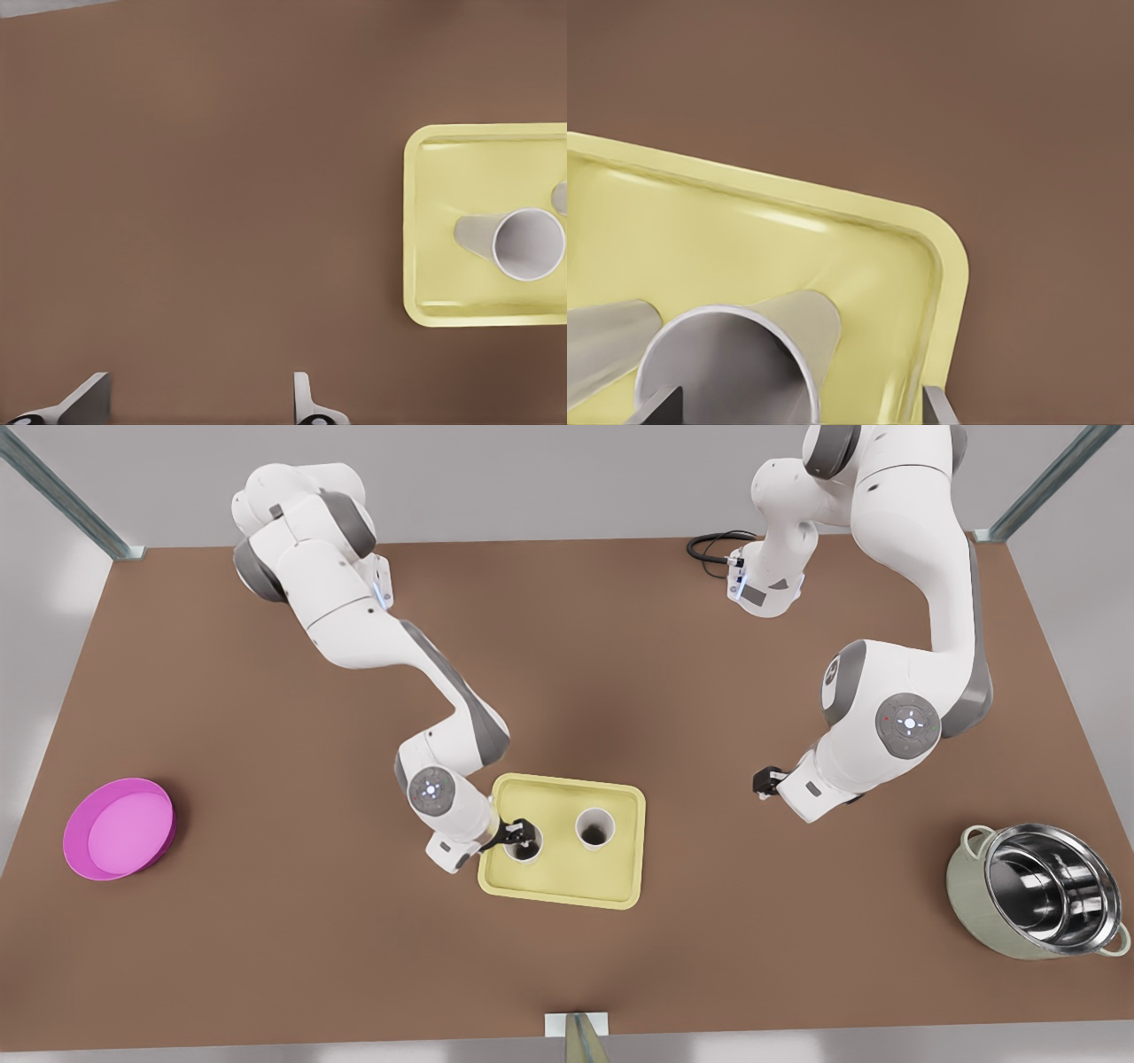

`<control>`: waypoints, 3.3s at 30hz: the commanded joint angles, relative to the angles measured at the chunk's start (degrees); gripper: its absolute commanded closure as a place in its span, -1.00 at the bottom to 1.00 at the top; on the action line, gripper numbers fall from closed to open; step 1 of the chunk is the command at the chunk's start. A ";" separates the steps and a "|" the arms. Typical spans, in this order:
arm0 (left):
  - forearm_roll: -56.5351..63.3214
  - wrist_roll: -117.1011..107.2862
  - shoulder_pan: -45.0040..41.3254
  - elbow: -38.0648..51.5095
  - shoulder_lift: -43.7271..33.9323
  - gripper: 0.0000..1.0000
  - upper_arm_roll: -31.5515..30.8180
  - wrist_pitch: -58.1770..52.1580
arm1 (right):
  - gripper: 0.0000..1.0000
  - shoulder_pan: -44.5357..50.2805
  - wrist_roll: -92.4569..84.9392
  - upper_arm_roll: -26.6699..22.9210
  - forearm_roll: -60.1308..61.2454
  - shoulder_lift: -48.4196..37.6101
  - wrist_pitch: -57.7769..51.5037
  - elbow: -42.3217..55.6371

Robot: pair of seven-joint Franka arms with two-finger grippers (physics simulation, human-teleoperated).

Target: Use the left arm to pick up the white IKEA cup from the tray and place it on the middle-left position; use the right arm to pick up the white IKEA cup from the tray and place it on the middle-right position

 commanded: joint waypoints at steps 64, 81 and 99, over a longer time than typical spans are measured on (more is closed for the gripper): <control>-0.56 -31.51 -18.33 6.18 24.98 -1.00 -1.32 28.16 | -1.00 -35.30 -24.27 7.30 -24.51 0.51 -11.56 -0.26; -0.73 -34.50 -19.04 6.80 26.47 0.42 -1.32 29.93 | -1.00 -22.04 -19.87 -7.45 -9.92 -30.95 -39.51 -0.70; -0.64 -1.20 -0.67 -1.80 15.67 0.58 -0.97 22.27 | -1.00 -23.43 -21.63 -8.34 -3.76 -35.44 -38.11 -7.55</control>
